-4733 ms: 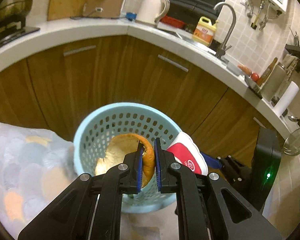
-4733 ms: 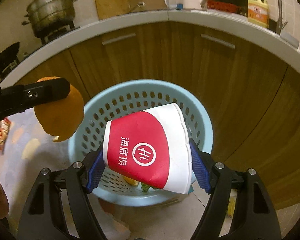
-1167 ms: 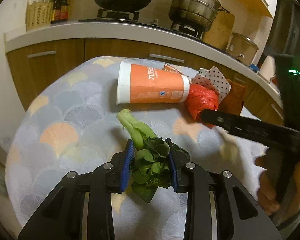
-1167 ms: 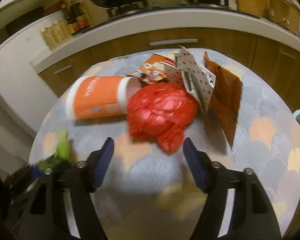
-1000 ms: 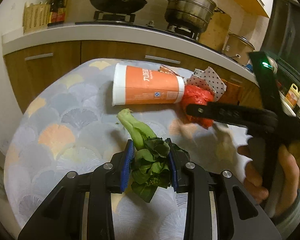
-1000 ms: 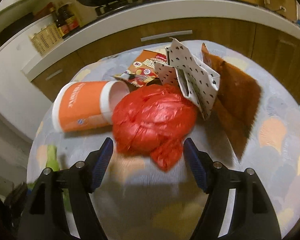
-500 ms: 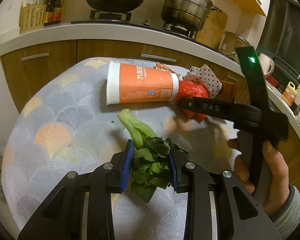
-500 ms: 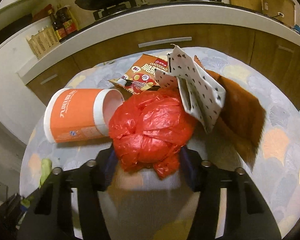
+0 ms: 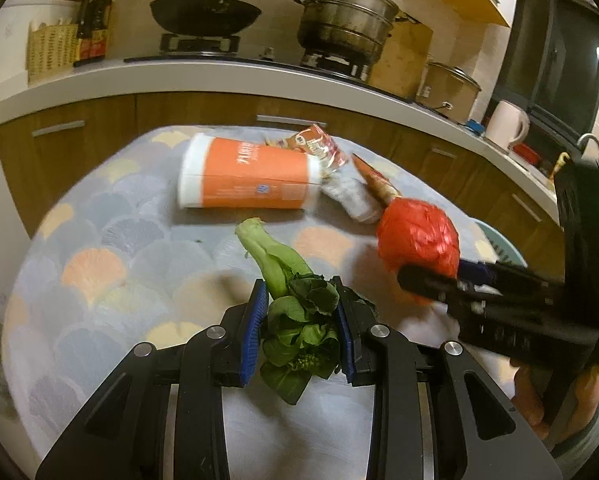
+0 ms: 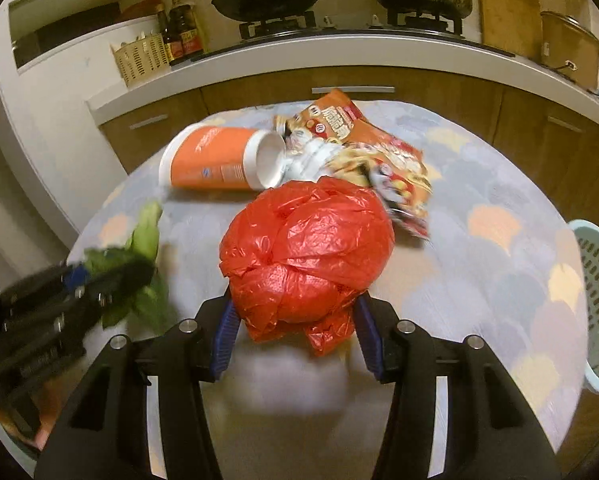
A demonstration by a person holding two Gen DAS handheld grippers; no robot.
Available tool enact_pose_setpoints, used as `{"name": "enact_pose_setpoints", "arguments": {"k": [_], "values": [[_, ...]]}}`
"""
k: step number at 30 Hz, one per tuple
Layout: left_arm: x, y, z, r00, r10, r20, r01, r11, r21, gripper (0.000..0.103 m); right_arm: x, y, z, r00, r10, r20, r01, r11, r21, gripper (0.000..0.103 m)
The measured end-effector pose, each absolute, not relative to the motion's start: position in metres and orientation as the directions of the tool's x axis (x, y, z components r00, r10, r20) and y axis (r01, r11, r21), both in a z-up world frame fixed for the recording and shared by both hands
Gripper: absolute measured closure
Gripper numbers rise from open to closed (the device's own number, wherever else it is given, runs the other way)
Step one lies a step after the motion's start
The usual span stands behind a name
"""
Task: Collect trash
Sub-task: 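Carry bok choy and red bag over the wastebasket and open both tools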
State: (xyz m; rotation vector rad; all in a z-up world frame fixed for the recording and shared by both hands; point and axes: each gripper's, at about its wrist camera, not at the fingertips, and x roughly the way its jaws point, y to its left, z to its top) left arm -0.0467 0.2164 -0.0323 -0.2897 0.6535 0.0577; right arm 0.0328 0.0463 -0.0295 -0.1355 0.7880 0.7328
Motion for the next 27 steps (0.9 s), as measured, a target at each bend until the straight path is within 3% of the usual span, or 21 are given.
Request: {"name": "enact_pose_setpoints", "arguments": {"k": [14,27], "values": [[-0.033,0.151,-0.007,0.812,-0.165,-0.560,0.032,0.971,-0.238,0.073,0.017,-0.032,-0.004,0.578,0.540,-0.612,-0.578,0.800,0.159,0.055],[0.037,0.058,0.013,0.777,-0.297,-0.554,0.210,0.953,-0.218,0.073,0.057,-0.130,0.000,0.706,0.400,-0.584,-0.374,0.911,0.172,0.055]]}}
